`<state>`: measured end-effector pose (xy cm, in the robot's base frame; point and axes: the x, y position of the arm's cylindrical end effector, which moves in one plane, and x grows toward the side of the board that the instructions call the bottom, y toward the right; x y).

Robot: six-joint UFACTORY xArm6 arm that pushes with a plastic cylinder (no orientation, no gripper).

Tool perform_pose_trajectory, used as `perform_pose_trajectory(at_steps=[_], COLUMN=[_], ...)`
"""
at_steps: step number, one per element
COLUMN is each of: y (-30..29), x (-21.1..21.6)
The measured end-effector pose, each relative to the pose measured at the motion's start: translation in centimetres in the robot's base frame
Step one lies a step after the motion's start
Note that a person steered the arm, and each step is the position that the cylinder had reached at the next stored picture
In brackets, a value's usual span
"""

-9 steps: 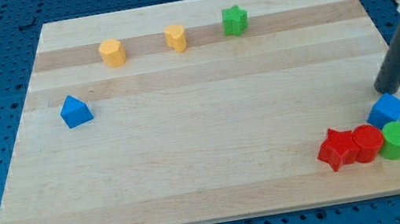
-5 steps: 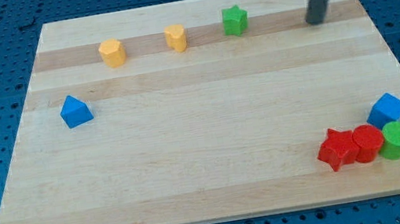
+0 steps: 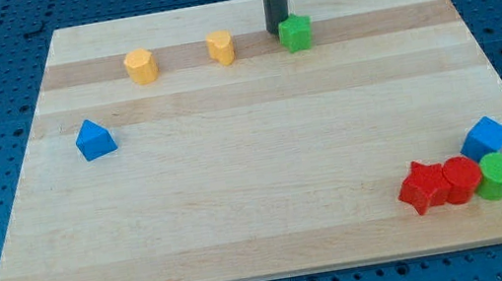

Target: Push green star towards the center

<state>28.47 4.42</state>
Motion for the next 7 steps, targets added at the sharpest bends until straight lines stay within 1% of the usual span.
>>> perform_pose_trajectory(at_steps=[1,2,3,4,5,7], y=[0.0,-0.1,-1.2,-0.8,0.8,2.9], x=[3.0,3.5,0.9,-0.9,-0.5,5.9])
